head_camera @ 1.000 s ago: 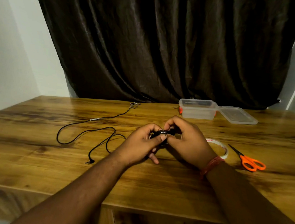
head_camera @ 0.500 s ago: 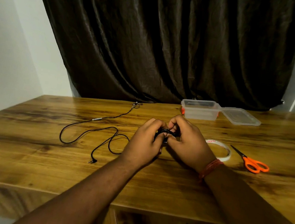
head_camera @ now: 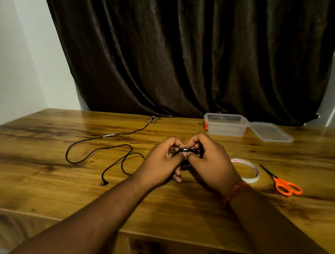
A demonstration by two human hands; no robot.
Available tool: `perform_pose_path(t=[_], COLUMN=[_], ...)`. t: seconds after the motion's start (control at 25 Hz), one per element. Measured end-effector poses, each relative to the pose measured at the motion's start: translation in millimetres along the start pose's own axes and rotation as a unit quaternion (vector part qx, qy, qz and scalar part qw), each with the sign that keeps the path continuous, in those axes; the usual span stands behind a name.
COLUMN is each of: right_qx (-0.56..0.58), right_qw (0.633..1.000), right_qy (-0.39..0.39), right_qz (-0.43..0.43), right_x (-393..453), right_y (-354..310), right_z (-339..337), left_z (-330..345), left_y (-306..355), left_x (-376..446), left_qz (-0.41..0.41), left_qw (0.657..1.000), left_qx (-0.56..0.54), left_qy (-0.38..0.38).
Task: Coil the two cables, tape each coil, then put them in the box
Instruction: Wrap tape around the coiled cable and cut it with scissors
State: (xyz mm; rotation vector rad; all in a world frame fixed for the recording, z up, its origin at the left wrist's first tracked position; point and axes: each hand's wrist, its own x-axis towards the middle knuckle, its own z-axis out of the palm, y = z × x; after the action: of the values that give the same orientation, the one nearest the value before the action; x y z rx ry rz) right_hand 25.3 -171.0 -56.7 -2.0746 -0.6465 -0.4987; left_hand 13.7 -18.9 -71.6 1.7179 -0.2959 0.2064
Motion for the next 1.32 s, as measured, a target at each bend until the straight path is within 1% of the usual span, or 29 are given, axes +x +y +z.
perform_pose_path(t=[0.12,0.28,0.52,0.96,1.04,1.16,1.24,1.32], right_qx=[0.016,0.06,0.062,0.04,0.061,0.099,0.098,0.085], right_qw=[1.0,0.997,0.995,0.998,0.996,0.989,0.987,0.989], right_qy=[-0.006,-0.016,-0.033,-0.02,-0.026,-0.057,-0.066,-0.061], right_qz=[0.02,0.054,0.07,0.05,0.063,0.095,0.107,0.101], right_x=[2.2,2.1,1.1,1.6,2.0,2.7,2.8,2.5], right_y=[1.6,-0.2,-2.7,-0.8,-0.3,2.8,5.4,5.7], right_z=[-0.4,-1.4,-3.8,-3.8,-3.5,-2.3,-1.9,-2.0], left_z=[-2.9,-7.2,-10.6,-6.0,-5.9,-6.9,-7.2,-6.8], left_y=[1.3,1.3,1.3,-0.4,-0.3,-1.2,-1.7,-2.3], left_x=[2.3,3.9,4.9,3.9,3.7,4.1,4.5,4.5], left_qz=[-0.038,-0.059,-0.085,-0.056,-0.054,-0.051,-0.052,-0.053], left_qw=[0.997,0.991,0.983,0.993,0.992,0.99,0.99,0.989], left_qx=[-0.068,-0.111,-0.152,-0.102,-0.108,-0.123,-0.127,-0.127], left_qy=[-0.024,-0.035,-0.052,-0.035,-0.038,-0.045,-0.046,-0.047])
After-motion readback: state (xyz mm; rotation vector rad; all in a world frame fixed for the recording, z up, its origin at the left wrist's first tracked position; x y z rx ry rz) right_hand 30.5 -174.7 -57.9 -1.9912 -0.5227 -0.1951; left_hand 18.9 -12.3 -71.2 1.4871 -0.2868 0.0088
